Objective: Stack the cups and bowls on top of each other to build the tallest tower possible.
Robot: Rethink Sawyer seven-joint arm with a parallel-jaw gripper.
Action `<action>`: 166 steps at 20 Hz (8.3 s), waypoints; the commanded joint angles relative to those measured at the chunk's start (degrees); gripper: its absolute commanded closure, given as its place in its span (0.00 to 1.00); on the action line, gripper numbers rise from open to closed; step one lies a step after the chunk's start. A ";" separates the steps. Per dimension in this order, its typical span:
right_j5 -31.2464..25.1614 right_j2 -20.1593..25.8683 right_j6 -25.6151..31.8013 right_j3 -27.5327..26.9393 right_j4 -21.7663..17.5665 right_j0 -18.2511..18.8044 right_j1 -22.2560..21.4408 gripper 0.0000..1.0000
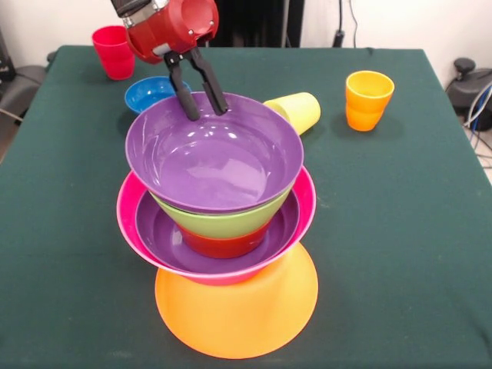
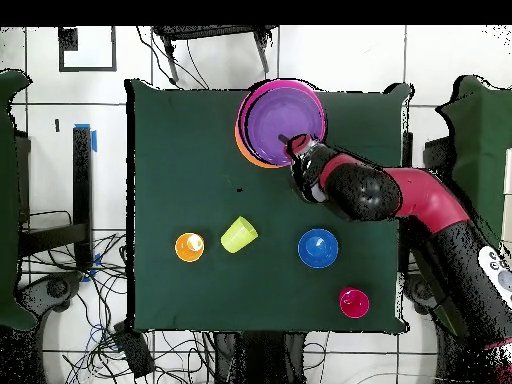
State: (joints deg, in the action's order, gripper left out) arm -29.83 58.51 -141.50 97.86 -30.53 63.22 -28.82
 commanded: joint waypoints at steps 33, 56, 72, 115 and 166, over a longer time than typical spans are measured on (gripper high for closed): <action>-4.47 1.01 7.67 11.42 4.51 1.23 -5.25 0.00; -1.83 -0.08 10.41 15.75 1.47 2.69 9.09 0.00; -3.52 1.10 16.64 7.91 -1.83 3.25 12.98 0.00; 1.18 -0.68 13.59 4.43 -10.57 3.04 15.26 0.00; -1.15 -5.01 15.64 10.34 -17.53 6.15 23.93 0.00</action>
State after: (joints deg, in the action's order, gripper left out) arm -28.15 59.06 -141.50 108.00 -43.97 71.37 -8.19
